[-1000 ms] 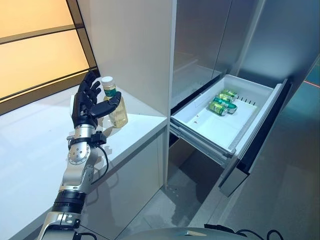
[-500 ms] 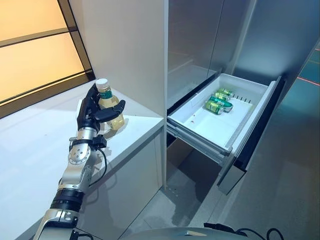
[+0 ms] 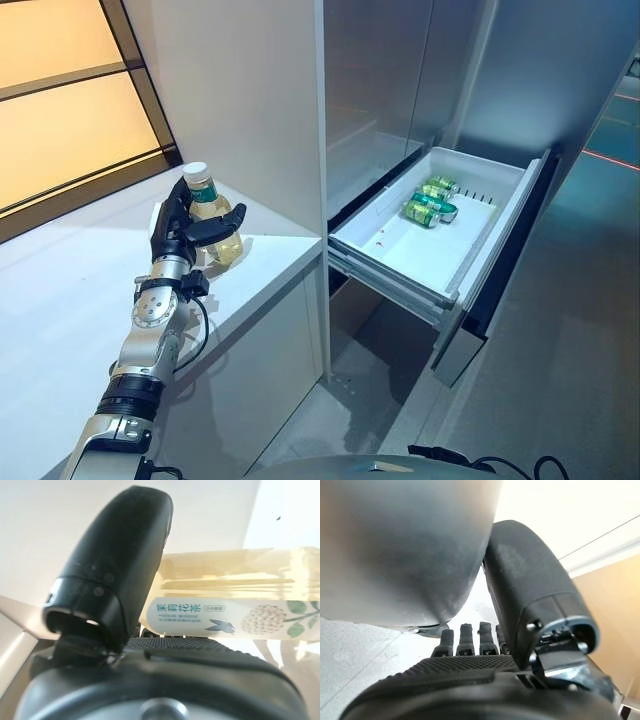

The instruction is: Put drinks into fridge and close the fridge

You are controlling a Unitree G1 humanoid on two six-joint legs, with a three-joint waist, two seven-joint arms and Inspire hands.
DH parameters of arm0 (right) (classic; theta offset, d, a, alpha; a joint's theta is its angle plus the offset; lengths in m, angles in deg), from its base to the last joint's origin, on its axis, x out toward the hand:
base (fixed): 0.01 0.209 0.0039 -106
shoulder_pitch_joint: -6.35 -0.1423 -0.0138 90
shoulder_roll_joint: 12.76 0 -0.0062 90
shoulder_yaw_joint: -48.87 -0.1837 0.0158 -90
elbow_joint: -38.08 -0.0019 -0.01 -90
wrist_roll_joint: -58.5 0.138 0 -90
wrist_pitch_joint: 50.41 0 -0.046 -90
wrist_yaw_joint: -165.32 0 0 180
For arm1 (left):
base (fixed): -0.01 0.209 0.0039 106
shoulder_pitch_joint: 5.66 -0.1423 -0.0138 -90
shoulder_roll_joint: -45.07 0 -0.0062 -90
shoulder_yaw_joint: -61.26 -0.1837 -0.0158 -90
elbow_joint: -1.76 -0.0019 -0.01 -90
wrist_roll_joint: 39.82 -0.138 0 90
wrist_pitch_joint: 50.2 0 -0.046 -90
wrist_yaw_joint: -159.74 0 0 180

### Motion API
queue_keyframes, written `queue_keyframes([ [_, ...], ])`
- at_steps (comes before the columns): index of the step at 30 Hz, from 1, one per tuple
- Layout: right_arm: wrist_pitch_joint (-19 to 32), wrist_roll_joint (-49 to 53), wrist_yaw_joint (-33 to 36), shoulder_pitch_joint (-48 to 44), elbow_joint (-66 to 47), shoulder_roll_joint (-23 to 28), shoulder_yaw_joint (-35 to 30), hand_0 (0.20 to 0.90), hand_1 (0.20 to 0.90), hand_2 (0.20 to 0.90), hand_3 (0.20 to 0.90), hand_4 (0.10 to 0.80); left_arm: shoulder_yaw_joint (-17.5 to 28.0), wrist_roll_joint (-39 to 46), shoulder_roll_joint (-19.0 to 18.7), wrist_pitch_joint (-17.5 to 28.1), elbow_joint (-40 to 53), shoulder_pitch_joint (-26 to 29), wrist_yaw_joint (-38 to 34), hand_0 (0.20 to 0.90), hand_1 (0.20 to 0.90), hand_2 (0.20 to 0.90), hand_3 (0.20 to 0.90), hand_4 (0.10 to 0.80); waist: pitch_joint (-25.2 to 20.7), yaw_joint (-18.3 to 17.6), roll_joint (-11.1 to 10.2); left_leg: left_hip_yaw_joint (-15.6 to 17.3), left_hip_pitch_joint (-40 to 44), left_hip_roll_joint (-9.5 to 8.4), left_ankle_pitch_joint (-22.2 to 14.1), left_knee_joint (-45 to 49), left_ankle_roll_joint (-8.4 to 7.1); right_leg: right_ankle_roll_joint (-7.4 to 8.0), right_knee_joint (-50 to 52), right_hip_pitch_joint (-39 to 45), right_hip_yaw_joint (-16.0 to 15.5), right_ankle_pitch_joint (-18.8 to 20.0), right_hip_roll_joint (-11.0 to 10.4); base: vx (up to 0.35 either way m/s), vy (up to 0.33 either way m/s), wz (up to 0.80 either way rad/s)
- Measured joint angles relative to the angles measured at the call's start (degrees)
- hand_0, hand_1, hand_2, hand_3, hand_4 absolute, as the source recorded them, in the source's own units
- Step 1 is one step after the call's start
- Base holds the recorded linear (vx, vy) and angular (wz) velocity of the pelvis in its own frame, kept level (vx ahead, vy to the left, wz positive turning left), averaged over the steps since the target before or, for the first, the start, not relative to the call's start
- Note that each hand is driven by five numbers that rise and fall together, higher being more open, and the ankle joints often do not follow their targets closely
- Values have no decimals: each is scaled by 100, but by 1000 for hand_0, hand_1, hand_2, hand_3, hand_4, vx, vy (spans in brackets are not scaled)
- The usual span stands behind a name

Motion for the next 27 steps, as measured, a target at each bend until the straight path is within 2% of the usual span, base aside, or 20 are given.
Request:
queue_keyframes([
  [17,14,18,16,54,-166,11,41,900,900,900,900,800,4,534,-2,6,15,27,-147,300,300,300,200,100,-8,-6,-17,103,6,-2,-23,-1,10,15,-8,-30,115,21,3,2,-5,-2],
  [20,13,92,36,199,-587,63,229,900,900,900,900,800,10,1234,101,5,131,22,-11,300,300,300,200,100,9,13,-44,98,0,-2,-23,0,11,15,-10,-44,114,22,2,0,0,0],
  [22,18,85,76,331,-1080,77,403,900,900,900,900,800,23,2170,390,5,424,-13,194,300,300,300,200,100,44,48,-95,95,-2,-6,-21,2,12,15,-7,-49,115,23,0,0,0,0],
  [25,-66,101,121,490,-2417,93,645,900,900,900,900,800,14,3263,910,7,1077,-60,565,300,300,300,200,100,151,35,-198,96,-1,-1,-19,7,11,18,-7,-52,120,25,6,-35,-33,-1],
  [27,-120,141,107,499,-3293,12,708,900,900,900,900,800,-9,3516,1001,9,1321,-60,839,300,300,300,200,100,167,-75,-205,101,0,2,-18,7,10,19,-9,-52,125,25,10,-41,-40,-2],
])
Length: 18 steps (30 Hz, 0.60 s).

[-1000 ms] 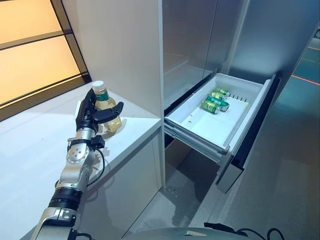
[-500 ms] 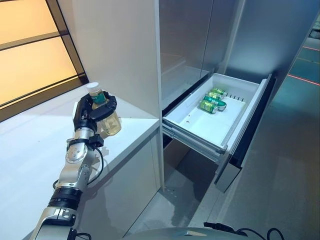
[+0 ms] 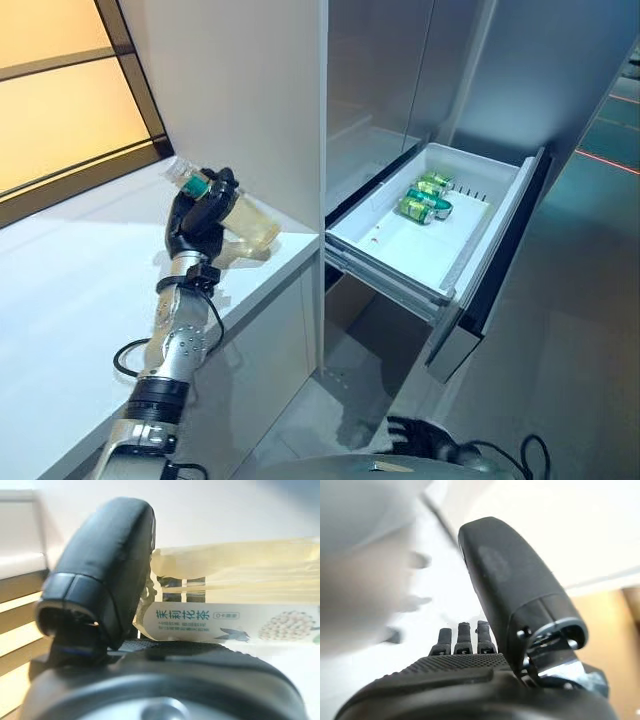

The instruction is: Put drinks into fridge and close the fridge

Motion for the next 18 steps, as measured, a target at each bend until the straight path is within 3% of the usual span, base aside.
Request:
queue_keyframes([
  [5,-34,215,-103,-106,-2220,55,84,900,900,900,900,800,-61,98,43,179,869,1,372,300,300,300,200,100,113,-118,78,0,-6,-12,0,6,0,19,25,0,4,11,17,-26,-23,0],
  [9,-114,202,-74,-277,-3600,496,-176,900,900,900,900,800,-118,-169,29,493,1311,2,564,300,300,300,200,100,149,-81,93,3,-10,-22,-1,0,0,21,25,-3,9,11,17,0,0,0],
  [14,-2,-218,-29,-957,-4596,1127,-883,900,900,900,900,800,-106,-635,-152,623,1498,2,756,300,300,300,200,100,186,-69,109,36,-105,-25,1,-2,2,40,26,-91,44,34,18,-6,-1,-2],
  [18,110,-227,4,-1576,-5098,1238,-1039,900,900,900,900,800,-136,-1026,-194,534,1498,5,851,300,300,300,200,100,206,-87,129,54,-93,-30,1,25,1,34,27,-108,62,48,31,-33,-13,-3],
])
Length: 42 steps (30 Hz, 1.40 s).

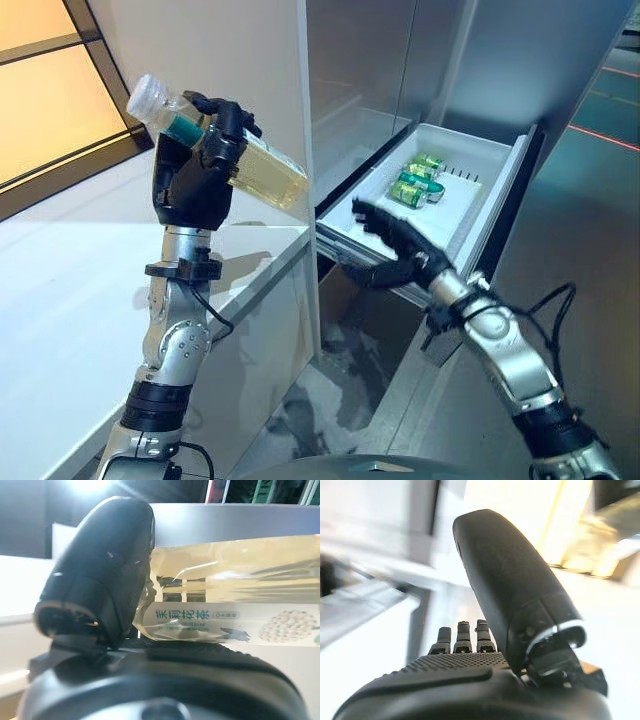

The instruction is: Put drinks into fridge and close the fridge

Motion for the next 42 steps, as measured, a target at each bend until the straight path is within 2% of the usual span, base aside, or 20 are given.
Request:
queue_keyframes([
  [7,32,36,-67,-218,-519,4,260,900,900,900,900,800,-331,-682,-43,-480,0,4,72,300,300,300,200,100,136,162,-14,-4,3,-1,-3,-3,-6,-1,-1,2,-6,1,5,0,0,0],
  [11,-2,183,-63,-389,-519,26,531,900,900,900,900,800,-649,-1015,-315,-713,0,9,85,300,300,300,200,100,147,156,-22,-7,0,-3,-3,-2,-6,0,-1,2,-9,0,-3,0,0,0],
  [17,-168,634,-53,-581,-518,26,740,900,900,900,900,800,-1010,-1328,-444,-841,0,22,84,300,300,300,200,100,233,158,-34,-18,3,-3,-2,-2,-6,0,-1,11,-17,1,-2,0,0,0],
  [25,-494,1139,54,-588,-518,33,790,900,900,900,900,800,-1071,-1800,-605,-841,0,88,-8,300,300,300,200,100,275,155,-49,-21,2,-7,-2,-1,-6,0,0,10,-21,0,0,0,0,0],
  [28,-784,1200,187,-588,-518,34,837,900,900,900,900,800,-1219,-2083,-710,-811,0,116,-102,300,300,300,200,100,275,154,-49,-18,6,-7,-2,-1,-6,0,0,13,-18,0,-2,0,0,0],
  [33,-1050,1297,430,-584,-481,33,876,900,900,900,900,800,-1386,-2558,-734,-503,0,128,-188,300,300,300,200,100,276,144,-49,-16,5,-7,-2,-1,-6,0,0,12,-15,0,1,0,0,0],
  [42,-1117,1443,1111,-650,-333,-127,1011,900,900,900,900,800,-1568,-2677,-705,-238,0,728,-268,300,300,300,200,100,276,139,-50,-16,8,-8,-2,0,-6,-1,1,15,-14,1,4,0,0,0],
])
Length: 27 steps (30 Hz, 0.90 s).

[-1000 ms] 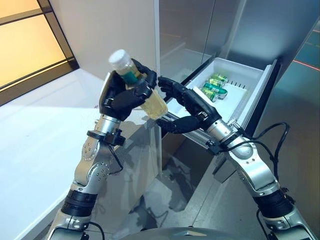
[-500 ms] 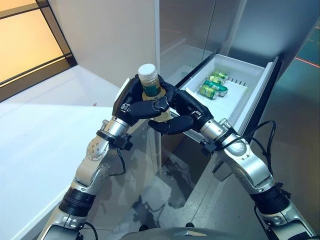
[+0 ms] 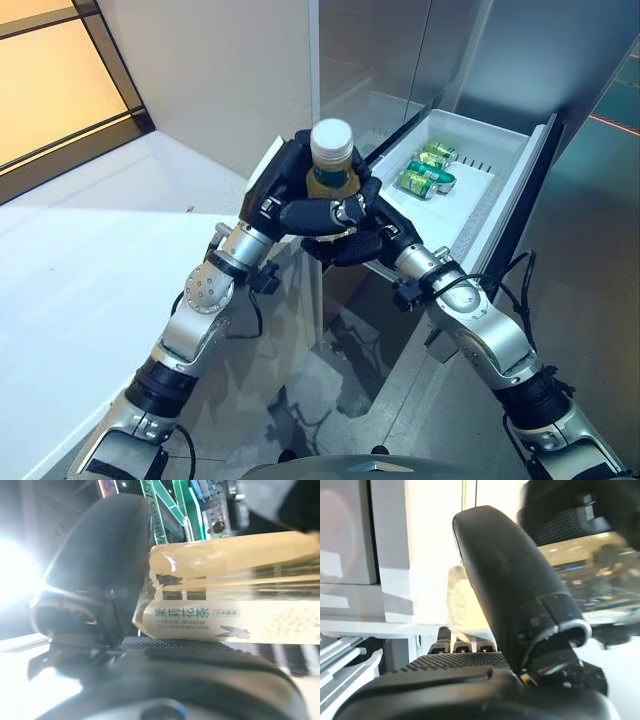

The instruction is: Put drinks into fridge and close the fridge

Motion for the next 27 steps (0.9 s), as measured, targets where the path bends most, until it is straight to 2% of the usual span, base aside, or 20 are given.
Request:
queue_keyframes([
  [6,0,27,331,-60,82,-117,8,900,900,900,900,800,-38,1,3,11,0,37,-54,300,300,300,200,100,0,5,0,0,0,1,0,0,0,0,0,-1,0,0,4,0,0,0],
  [17,0,15,436,-65,104,-199,19,900,900,900,900,800,-37,3,2,9,0,45,-116,300,300,300,200,100,0,24,0,-1,-2,1,0,0,0,0,0,-2,-1,0,2,0,0,0],
  [18,0,18,429,-70,104,-196,19,641,641,641,598,498,-37,3,2,9,0,46,-116,300,300,300,200,100,0,24,0,-1,-1,0,0,0,0,0,0,-2,-1,0,3,0,0,0],
  [19,0,26,418,-76,104,-187,19,300,300,300,200,100,-37,3,1,9,0,47,-116,300,300,300,200,100,0,23,0,-1,-1,1,0,0,0,0,0,-3,-1,0,3,0,0,0],
  [27,0,88,311,-89,105,-110,158,300,300,300,200,100,-35,3,8,-19,0,79,-171,300,300,300,200,100,-1,24,1,2,-1,3,0,0,0,0,0,-4,3,0,4,0,0,0],
])
